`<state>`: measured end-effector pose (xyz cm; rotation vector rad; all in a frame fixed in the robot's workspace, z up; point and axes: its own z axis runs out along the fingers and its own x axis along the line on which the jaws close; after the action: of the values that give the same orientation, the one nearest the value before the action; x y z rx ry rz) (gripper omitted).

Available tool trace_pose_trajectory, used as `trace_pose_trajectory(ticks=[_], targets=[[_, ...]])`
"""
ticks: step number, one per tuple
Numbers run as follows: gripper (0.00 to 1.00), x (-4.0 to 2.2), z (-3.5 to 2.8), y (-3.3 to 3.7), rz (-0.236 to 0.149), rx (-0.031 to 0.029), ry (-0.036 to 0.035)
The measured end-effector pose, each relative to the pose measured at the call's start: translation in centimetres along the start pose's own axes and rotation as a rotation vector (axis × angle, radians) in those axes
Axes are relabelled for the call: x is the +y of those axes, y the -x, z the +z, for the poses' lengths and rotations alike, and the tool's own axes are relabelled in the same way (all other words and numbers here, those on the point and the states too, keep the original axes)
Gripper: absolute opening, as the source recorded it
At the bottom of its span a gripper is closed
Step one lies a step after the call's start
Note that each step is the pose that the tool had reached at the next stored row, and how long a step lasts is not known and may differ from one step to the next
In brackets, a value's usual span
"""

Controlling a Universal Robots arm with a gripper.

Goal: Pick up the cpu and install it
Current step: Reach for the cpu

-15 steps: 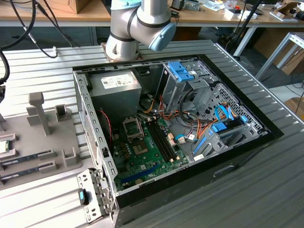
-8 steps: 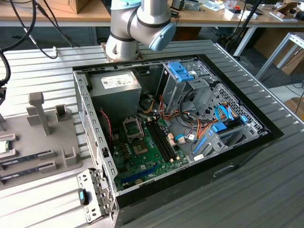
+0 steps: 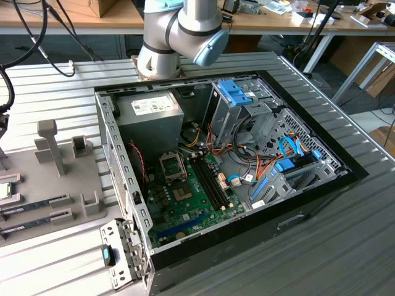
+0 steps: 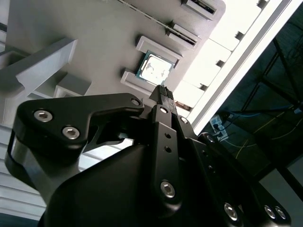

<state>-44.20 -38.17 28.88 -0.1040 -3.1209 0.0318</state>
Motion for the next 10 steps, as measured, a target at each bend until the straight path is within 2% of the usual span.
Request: trace_pose_trajectory(ticks=[10], targets=[[0.11,0.01,0.34,0.01,-0.001,0.0,0.0]])
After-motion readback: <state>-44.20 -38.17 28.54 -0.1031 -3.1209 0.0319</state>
